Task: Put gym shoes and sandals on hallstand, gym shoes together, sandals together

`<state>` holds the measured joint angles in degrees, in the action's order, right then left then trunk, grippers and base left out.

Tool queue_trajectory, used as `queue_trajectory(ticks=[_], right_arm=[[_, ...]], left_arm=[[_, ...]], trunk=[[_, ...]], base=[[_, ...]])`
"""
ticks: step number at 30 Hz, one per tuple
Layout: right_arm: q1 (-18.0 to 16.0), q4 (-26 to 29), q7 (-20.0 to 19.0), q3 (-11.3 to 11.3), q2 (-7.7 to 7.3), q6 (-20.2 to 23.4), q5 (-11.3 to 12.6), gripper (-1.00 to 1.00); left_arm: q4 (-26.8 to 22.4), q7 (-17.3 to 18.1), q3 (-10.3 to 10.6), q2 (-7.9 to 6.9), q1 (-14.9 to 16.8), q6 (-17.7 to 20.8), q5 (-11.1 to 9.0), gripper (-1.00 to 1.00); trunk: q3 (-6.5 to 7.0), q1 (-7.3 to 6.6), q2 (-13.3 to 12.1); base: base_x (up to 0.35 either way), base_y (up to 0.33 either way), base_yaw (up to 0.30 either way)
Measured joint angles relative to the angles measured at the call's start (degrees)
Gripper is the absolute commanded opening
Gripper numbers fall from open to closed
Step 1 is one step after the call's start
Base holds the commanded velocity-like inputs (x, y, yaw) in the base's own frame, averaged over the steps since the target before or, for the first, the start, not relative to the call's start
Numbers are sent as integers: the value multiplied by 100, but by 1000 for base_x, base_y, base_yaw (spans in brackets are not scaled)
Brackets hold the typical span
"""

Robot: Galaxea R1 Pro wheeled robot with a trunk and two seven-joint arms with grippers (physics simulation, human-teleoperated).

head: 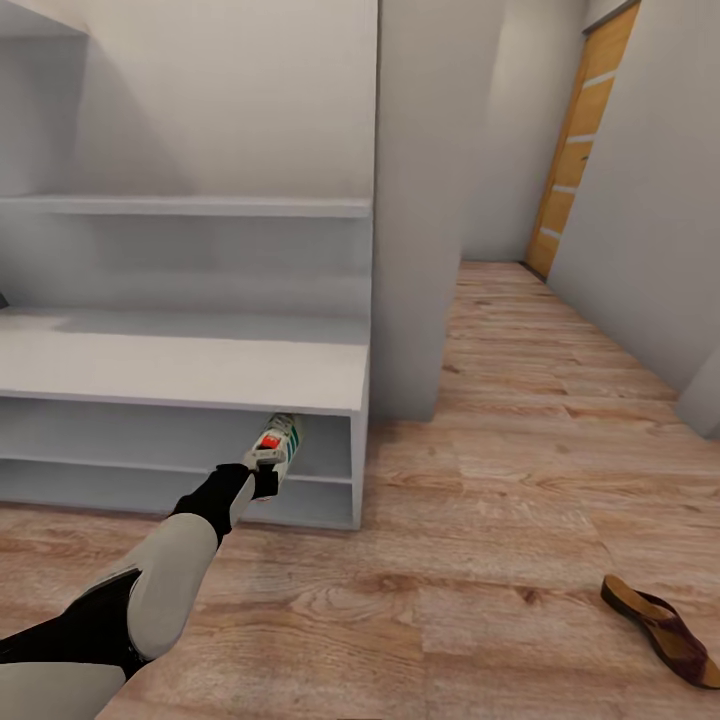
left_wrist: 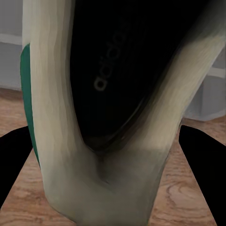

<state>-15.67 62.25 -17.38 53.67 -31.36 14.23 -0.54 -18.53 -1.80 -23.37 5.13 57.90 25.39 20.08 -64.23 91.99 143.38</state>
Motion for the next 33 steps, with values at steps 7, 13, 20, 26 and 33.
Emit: queue_trajectory(ticks=[7, 13, 20, 26, 33], right_arm=[[0, 2, 0, 0, 1, 2, 0, -100], [0, 1, 0, 2, 1, 1, 0, -100], [0, 0, 0, 0, 2, 0, 0, -100], [0, 0, 0, -3, -1, 0, -2, -100], [0, 0, 0, 1, 2, 0, -2, -100]], left_arm=[[0, 12, -9, 8, 6, -1, -2, -100], [0, 13, -8, 9, 9, 0, -1, -100], [0, 13, -3, 2, 9, 0, -2, -100], [0, 11, -9, 0, 9, 0, -3, -100], [0, 10, -2, 0, 8, 0, -5, -100]], trunk=[[0, -1, 0], [0, 0, 0], [0, 0, 0], [0, -1, 0], [0, 1, 0]], base=[[87, -46, 0], [161, -105, 0], [68, -12, 0], [229, 0, 0], [38, 0, 0]])
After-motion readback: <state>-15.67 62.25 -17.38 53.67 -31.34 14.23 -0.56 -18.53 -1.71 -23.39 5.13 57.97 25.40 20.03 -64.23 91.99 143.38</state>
